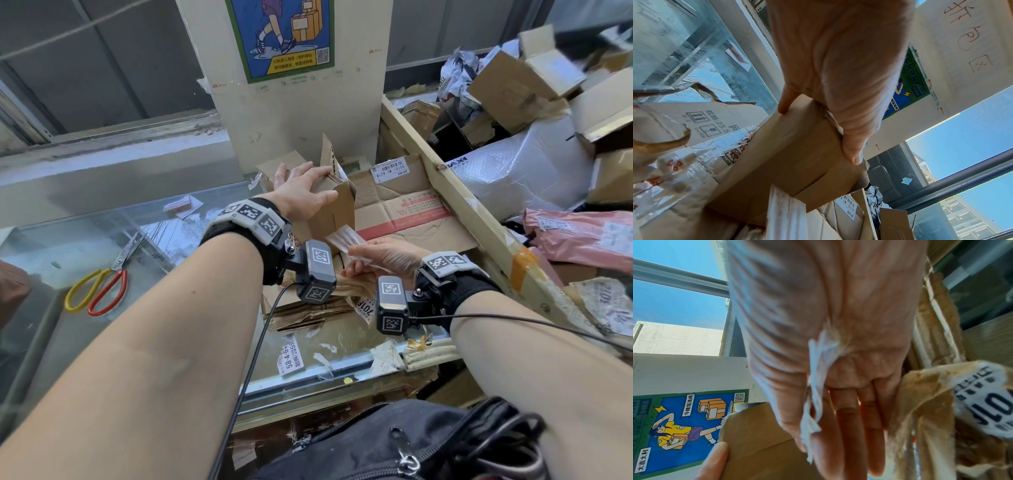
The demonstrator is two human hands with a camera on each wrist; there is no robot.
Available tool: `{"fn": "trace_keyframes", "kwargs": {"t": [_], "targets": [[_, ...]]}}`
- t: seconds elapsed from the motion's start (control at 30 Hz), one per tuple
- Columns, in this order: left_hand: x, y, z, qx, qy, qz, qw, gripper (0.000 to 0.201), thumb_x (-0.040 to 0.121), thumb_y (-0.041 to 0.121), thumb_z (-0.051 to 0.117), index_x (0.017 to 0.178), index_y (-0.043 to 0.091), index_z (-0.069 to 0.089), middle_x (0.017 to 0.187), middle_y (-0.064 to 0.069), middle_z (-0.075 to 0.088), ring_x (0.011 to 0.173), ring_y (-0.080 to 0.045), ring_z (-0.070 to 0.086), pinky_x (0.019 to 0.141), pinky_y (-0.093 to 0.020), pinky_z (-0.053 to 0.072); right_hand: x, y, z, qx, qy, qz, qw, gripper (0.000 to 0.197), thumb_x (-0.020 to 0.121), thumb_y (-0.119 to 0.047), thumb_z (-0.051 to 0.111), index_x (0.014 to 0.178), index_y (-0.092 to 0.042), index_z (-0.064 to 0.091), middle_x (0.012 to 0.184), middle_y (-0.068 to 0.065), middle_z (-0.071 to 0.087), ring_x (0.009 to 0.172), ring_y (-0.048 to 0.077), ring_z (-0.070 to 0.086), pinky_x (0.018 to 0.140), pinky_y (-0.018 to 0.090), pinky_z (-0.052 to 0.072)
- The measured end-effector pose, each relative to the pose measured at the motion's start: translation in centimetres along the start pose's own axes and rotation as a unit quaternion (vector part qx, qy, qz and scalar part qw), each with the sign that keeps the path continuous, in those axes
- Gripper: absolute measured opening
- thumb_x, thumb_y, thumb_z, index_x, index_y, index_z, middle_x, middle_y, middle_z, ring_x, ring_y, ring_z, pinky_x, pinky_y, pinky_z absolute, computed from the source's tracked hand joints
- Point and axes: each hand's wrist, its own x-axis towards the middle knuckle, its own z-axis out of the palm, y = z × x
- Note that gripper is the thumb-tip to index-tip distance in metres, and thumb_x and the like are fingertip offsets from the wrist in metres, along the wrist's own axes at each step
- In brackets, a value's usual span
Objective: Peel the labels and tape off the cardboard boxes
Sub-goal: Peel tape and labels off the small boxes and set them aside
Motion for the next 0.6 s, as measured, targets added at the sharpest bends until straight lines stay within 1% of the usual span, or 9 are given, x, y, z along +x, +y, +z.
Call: {"fn": "trace_keyframes", "kwargs": {"t": [0.07,0.13,0.23,0.37,0.43,0.5,0.6], "targets": [[-0.03,0.03,-0.04,0.002,-0.001,0.000,1.000,0.053,0.099,0.044,0.044,0.148,0.041,0.024,0.162,0.008,0.006,0.147,-0.028,-0.017,0.116,-0.047,-0.010,-0.04,0.05,-0.13,-0.010,0.002,-0.002,1.000,0.028,0.092,-0.012,0.056,0.067,-0.002,0.054,0.077,0.017,0.058,0.071,0.021,0.068,0.081,0.031,0.055],[-0.05,0.03,-0.08,0.004,-0.001,0.000,1.000,0.053,0.099,0.045,0.044,0.148,0.041,0.024,0.162,0.008,0.006,0.147,-0.029,-0.017,0.116,-0.048,-0.010,-0.04,0.07,-0.25,-0.013,0.001,-0.004,1.000,0.029,0.093,-0.012,0.056,0.066,-0.001,0.055,0.075,0.016,0.059,0.069,0.020,0.067,0.077,0.030,0.057],[-0.04,0.05,-0.03,0.005,0.000,0.000,1.000,0.053,0.099,0.044,0.044,0.148,0.041,0.024,0.162,0.007,0.007,0.147,-0.028,-0.016,0.117,-0.048,-0.010,-0.06,0.00,-0.35,-0.032,-0.001,-0.005,0.999,0.031,0.093,-0.012,0.055,0.064,-0.001,0.055,0.072,0.015,0.062,0.071,0.021,0.066,0.076,0.027,0.057],[-0.04,0.09,0.05,0.005,0.001,-0.001,1.000,0.053,0.099,0.044,0.044,0.148,0.041,0.024,0.162,0.007,0.007,0.147,-0.028,-0.016,0.117,-0.048,-0.010,-0.20,0.01,-0.33,-0.026,0.004,-0.001,1.000,0.029,0.092,-0.011,0.056,0.066,0.000,0.055,0.071,0.016,0.061,0.069,0.021,0.067,0.067,0.025,0.058],[0.00,0.05,0.04,0.002,0.002,-0.003,1.000,0.053,0.099,0.045,0.044,0.148,0.042,0.025,0.161,0.008,0.008,0.147,-0.028,-0.016,0.118,-0.048,-0.009,-0.36,0.05,-0.34,-0.008,0.006,0.005,1.000,0.025,0.092,-0.010,0.057,0.070,0.000,0.056,0.071,0.016,0.059,0.073,0.024,0.066,0.066,0.027,0.059],[0.03,0.02,0.04,-0.001,0.005,-0.004,1.000,0.053,0.099,0.045,0.044,0.148,0.042,0.025,0.161,0.009,0.008,0.147,-0.028,-0.016,0.118,-0.048,-0.009,-0.48,0.05,-0.32,-0.007,0.006,0.008,1.000,0.025,0.092,-0.010,0.057,0.070,0.000,0.056,0.070,0.016,0.059,0.080,0.027,0.063,0.070,0.028,0.059],[0.05,-0.01,0.11,-0.004,0.010,-0.004,1.000,0.052,0.098,0.045,0.045,0.147,0.042,0.026,0.161,0.008,0.009,0.147,-0.028,-0.015,0.119,-0.048,-0.009,-0.70,0.05,-0.16,0.005,0.011,0.012,1.000,0.024,0.093,-0.009,0.056,0.071,0.000,0.057,0.071,0.016,0.055,0.078,0.026,0.062,0.065,0.027,0.059]]}}
